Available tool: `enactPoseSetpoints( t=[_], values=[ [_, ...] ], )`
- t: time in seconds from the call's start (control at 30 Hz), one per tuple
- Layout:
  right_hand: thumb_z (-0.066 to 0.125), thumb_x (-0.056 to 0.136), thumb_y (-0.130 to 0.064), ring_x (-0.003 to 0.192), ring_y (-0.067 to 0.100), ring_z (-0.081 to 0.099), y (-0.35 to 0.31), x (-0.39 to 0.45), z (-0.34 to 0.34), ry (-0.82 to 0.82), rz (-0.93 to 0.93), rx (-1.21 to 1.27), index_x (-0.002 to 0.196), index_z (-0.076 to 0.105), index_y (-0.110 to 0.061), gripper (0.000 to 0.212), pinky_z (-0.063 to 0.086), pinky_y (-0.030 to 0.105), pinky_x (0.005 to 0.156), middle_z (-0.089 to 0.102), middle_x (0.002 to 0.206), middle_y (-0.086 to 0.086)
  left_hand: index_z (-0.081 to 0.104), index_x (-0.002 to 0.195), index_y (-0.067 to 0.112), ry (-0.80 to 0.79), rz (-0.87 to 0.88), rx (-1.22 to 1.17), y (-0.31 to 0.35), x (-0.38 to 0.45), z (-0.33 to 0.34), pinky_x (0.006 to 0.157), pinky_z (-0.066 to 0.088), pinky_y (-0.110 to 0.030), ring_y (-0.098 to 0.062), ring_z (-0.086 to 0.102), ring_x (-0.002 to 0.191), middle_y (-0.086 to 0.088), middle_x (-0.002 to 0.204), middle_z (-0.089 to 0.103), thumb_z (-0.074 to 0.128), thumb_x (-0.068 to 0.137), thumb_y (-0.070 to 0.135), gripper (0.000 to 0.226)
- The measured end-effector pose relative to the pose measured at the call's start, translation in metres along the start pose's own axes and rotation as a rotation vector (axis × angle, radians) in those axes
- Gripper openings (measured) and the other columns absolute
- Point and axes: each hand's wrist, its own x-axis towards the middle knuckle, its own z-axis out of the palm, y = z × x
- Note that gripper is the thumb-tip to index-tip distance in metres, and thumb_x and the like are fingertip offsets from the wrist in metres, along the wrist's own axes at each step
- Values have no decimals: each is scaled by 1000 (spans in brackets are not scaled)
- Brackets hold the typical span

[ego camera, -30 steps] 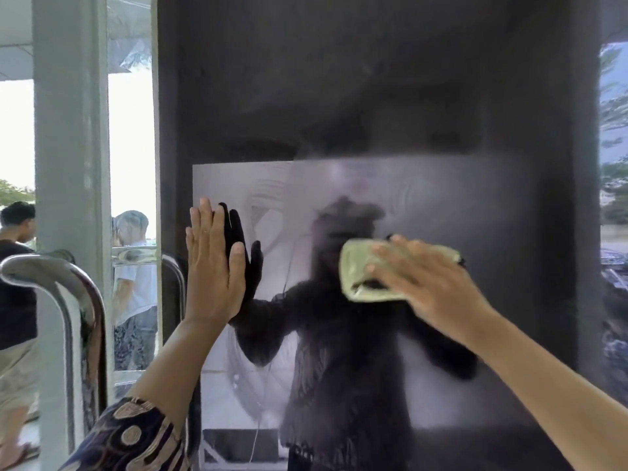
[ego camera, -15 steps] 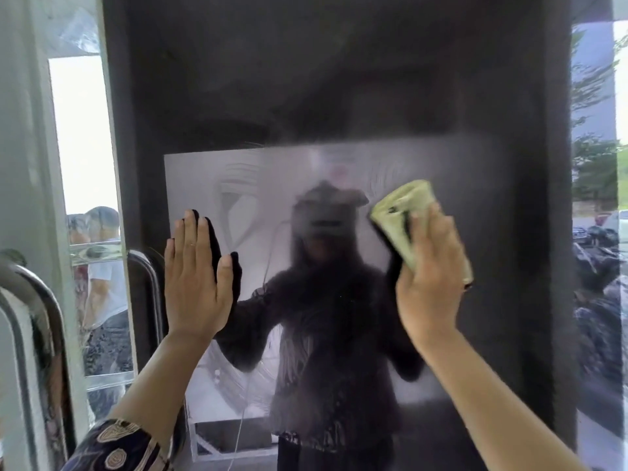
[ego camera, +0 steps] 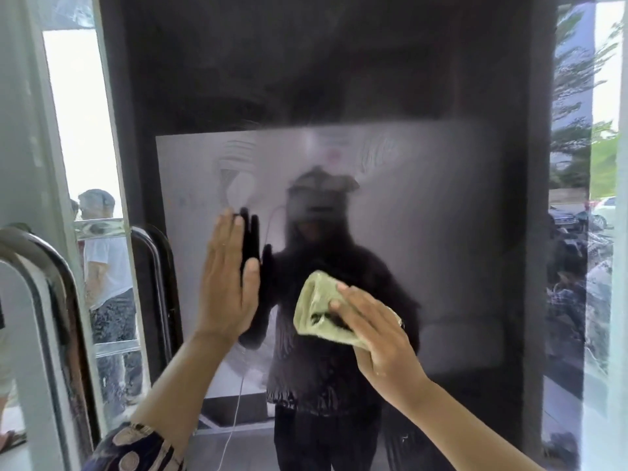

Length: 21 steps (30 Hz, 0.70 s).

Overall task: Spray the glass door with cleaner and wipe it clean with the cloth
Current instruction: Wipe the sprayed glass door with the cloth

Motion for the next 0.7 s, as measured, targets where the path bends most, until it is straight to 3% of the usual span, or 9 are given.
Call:
enactPoseSetpoints(
  t=[0.07, 0.13, 0.2, 0.27, 0.37, 0.47, 0.53, 0.63, 0.7],
  values=[
    [51, 75, 14, 114, 2, 47, -11, 23, -10, 107, 189, 200, 115, 55, 0, 43, 39, 17, 96, 51, 121, 21, 30, 135, -4, -5, 1, -106, 23, -5, 5, 112, 18, -27, -19, 25, 134, -11, 141, 30, 28, 93, 20, 48],
    [54, 79, 7, 96, -10, 48, -21, 47, -19, 182, 374, 374, 106, 56, -10, 32, 40, 5, 81, 49, 106, 13, 35, 134, 3, -19, -93, -234, 47, -6, 10, 108, 21, -16, -11, 32, 128, -4, 136, 37, 30, 93, 25, 47],
    [55, 87, -7, 88, -5, 54, -29, 69, -27, 187, 581, 587, 105, 52, -23, 24, 43, 9, 76, 55, 99, -1, 40, 133, 13, -60, -220, -390, 70, -2, 12, 103, 23, -8, -3, 34, 125, 4, 136, 40, 34, 93, 34, 46],
    [53, 90, -8, 90, 2, 61, -32, 85, -32, 173, 713, 857, 112, 52, -20, 25, 50, 19, 80, 62, 98, -6, 47, 128, 24, -122, -345, -585, 87, 5, 14, 98, 32, -9, 2, 42, 121, 8, 135, 47, 40, 93, 44, 41],
    [51, 91, -8, 92, 14, 65, -36, 100, -36, 143, 786, 1099, 106, 57, -23, 22, 54, 30, 82, 67, 95, -4, 51, 104, 26, -72, -485, -857, 100, 18, 11, 69, 49, -14, 2, 61, 87, 16, 97, 67, 52, 78, 44, 31],
    [53, 90, -13, 100, 24, 58, -38, 104, -31, 90, 788, 868, 100, 57, -24, 15, 49, 44, 89, 56, 108, 8, 44, 87, 29, 35, -604, -953, 98, 22, 6, 57, 51, -26, -13, 61, 71, -2, 85, 65, 61, 71, 41, 27],
    [57, 88, -17, 106, 20, 51, -35, 101, -26, 88, 789, 719, 105, 53, -25, 19, 45, 41, 94, 48, 111, 0, 42, 84, 31, 79, -661, -943, 95, 19, 4, 53, 52, -29, -18, 62, 66, -9, 83, 66, 68, 71, 33, 29],
    [60, 85, -23, 110, 4, 44, -25, 89, -26, 112, 751, 575, 108, 49, -36, 29, 37, 20, 94, 43, 111, -19, 43, 88, 34, 240, -674, -812, 87, 16, -2, 49, 51, -22, -7, 65, 59, 11, 71, 70, 75, 71, 20, 39],
    [60, 85, -20, 109, 2, 44, -15, 78, -30, 179, 720, 508, 104, 49, -41, 30, 35, 20, 94, 45, 109, -19, 46, 97, 30, 384, -626, -665, 73, 17, -10, 50, 47, -11, 4, 63, 61, 22, 71, 67, 76, 70, 11, 44]
  ],
)
